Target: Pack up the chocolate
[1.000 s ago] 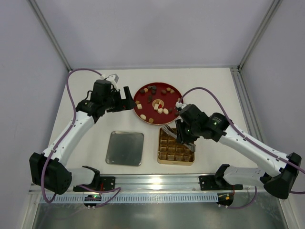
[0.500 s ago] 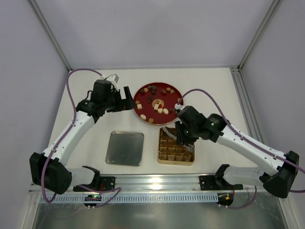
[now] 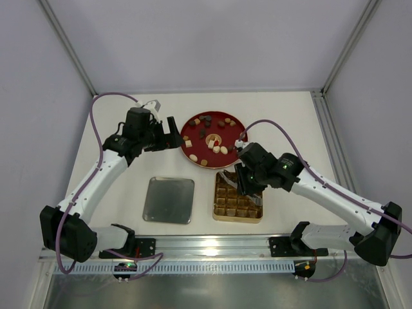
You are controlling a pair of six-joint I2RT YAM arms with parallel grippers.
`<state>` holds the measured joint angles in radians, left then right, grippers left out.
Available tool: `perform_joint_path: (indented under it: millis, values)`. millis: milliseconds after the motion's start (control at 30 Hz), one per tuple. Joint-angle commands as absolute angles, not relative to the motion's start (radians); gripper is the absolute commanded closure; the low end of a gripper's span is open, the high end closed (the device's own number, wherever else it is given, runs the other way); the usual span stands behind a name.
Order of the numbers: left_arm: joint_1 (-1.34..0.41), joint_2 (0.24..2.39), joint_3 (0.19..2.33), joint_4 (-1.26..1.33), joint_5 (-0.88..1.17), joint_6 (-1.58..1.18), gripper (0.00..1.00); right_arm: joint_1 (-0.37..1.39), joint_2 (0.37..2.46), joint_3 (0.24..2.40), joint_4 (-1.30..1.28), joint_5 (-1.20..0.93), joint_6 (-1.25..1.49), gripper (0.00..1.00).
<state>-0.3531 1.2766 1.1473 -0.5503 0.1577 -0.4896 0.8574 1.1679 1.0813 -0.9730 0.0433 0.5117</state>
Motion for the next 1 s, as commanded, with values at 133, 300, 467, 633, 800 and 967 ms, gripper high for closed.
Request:
perform_joint_path:
  millis: [133, 300, 467, 633, 800, 967]
  values:
    - [-0.348, 1.270, 1.149, -0.517, 0.167, -0.482, 0.00, 0.864, 1.181, 1.120, -0.948, 0.064, 0.512, 0.60]
    - [-0.348, 1.270, 1.149, -0.517, 0.167, -0.482, 0.00, 0.864, 1.183, 1.129, -0.953, 0.067, 0.511, 0.60]
    - [-0.348, 1.273, 1.147, -0.517, 0.167, -0.482, 0.00, 0.864, 1.170, 1.163, -0.971, 0.080, 0.509, 0.60]
    - [-0.348, 1.273, 1.149, -0.517, 0.172, -0.482, 0.00, 0.862, 1.184, 1.242, -1.012, 0.109, 0.486, 0.57]
    - [-0.350, 1.273, 1.149, -0.517, 0.175, -0.482, 0.00, 0.836, 1.222, 1.295, -1.031, 0.124, 0.451, 0.57]
    - [-0.348, 1.275, 1.150, -0.517, 0.181, -0.485, 0.00, 0.764, 1.256, 1.342, -1.022, 0.112, 0.404, 0.57]
